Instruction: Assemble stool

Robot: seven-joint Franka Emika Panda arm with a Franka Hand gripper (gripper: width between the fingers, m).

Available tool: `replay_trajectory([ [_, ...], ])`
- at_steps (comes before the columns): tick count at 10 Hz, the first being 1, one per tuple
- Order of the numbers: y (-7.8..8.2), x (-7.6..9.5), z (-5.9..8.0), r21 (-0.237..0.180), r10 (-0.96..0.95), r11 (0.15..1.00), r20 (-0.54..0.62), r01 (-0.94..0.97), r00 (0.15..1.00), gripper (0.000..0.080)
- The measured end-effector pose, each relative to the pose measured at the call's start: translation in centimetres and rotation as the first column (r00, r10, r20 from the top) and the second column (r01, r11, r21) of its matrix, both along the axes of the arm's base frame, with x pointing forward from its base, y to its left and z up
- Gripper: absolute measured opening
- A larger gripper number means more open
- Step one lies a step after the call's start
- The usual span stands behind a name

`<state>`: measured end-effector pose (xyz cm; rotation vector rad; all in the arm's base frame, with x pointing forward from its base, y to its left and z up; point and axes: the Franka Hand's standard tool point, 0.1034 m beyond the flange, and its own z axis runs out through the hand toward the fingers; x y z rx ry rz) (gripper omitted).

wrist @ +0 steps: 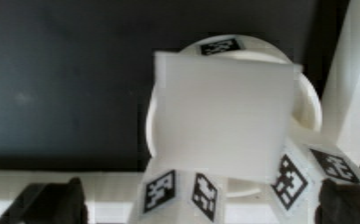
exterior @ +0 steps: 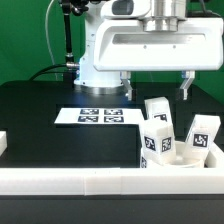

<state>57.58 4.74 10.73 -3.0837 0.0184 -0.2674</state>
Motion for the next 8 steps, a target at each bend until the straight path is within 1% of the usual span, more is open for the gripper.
replay_trajectory([
  [1,-0.2,0.1,0.0,0.012,-0.015,1.0,-0.005,0.015,1.0,0.0649],
  [5,-0.1,0.0,-0.1,0.013,-0.018,1.0,-0.009,0.018,1.0,0.0649],
  [7,1.0,-0.2,-0.3,0.024,-0.017,1.0,-0.012,0.017,1.0,0.0649],
  [8,1.3,-0.2,-0.7,0.021,-0.012,1.0,-0.008,0.012,1.0,0.0649],
])
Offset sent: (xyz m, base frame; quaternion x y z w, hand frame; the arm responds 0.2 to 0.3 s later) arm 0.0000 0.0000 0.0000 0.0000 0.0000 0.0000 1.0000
